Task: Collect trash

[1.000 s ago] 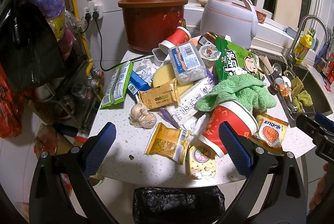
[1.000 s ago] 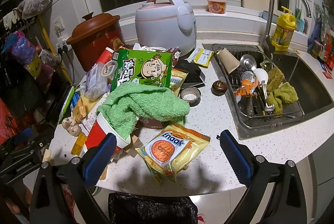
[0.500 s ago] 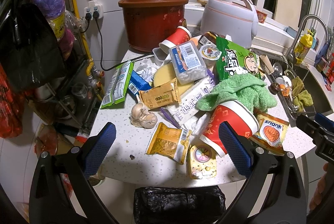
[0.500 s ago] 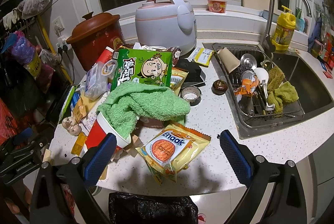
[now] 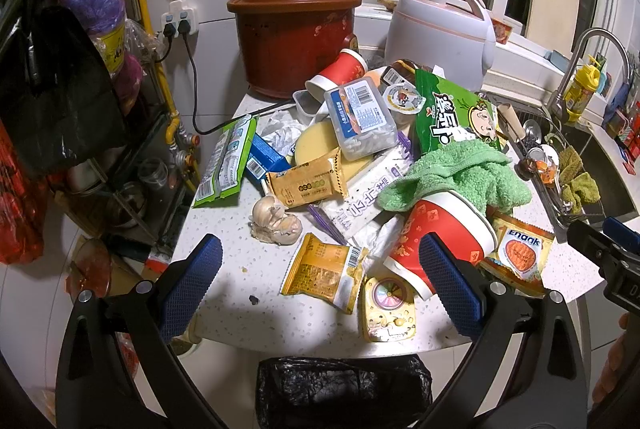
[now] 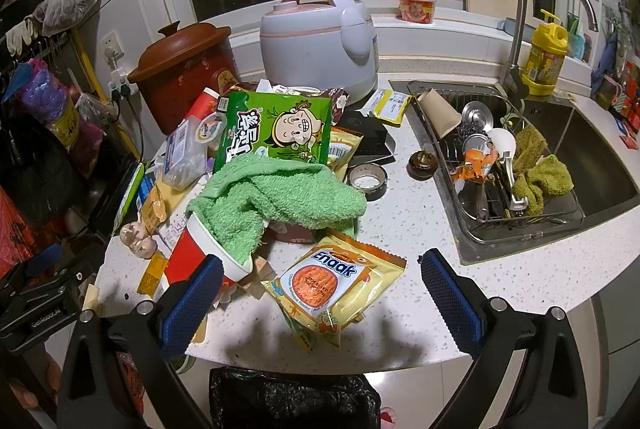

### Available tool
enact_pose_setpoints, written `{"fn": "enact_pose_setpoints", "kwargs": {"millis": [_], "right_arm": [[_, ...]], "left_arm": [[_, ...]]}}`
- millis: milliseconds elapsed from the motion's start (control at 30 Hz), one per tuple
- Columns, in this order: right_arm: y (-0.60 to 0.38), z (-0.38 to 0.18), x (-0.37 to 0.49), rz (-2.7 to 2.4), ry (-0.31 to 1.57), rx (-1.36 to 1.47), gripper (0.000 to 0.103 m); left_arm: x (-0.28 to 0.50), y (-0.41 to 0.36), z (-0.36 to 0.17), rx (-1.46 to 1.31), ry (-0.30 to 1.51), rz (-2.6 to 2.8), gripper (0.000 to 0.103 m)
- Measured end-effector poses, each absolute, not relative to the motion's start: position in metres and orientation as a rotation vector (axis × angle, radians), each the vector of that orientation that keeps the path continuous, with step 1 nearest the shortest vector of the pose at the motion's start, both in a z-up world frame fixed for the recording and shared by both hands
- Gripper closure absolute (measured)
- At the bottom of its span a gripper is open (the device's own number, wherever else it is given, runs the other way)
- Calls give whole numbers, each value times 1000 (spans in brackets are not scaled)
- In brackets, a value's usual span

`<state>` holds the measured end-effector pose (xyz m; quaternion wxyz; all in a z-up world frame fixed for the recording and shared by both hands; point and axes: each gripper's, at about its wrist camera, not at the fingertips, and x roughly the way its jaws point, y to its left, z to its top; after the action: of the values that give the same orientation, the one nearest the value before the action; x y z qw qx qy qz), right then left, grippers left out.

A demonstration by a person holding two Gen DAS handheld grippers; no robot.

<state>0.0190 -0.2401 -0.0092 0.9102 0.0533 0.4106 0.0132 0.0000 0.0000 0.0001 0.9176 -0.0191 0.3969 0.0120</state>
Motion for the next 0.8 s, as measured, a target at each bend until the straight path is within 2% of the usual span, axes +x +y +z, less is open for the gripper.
{"fn": "enact_pose_setpoints", "kwargs": {"millis": [800], "right_arm": [[-239,-13,16,31,851,112,5]], "left_arm": [[0,0,0,-38,818,25,7]]}}
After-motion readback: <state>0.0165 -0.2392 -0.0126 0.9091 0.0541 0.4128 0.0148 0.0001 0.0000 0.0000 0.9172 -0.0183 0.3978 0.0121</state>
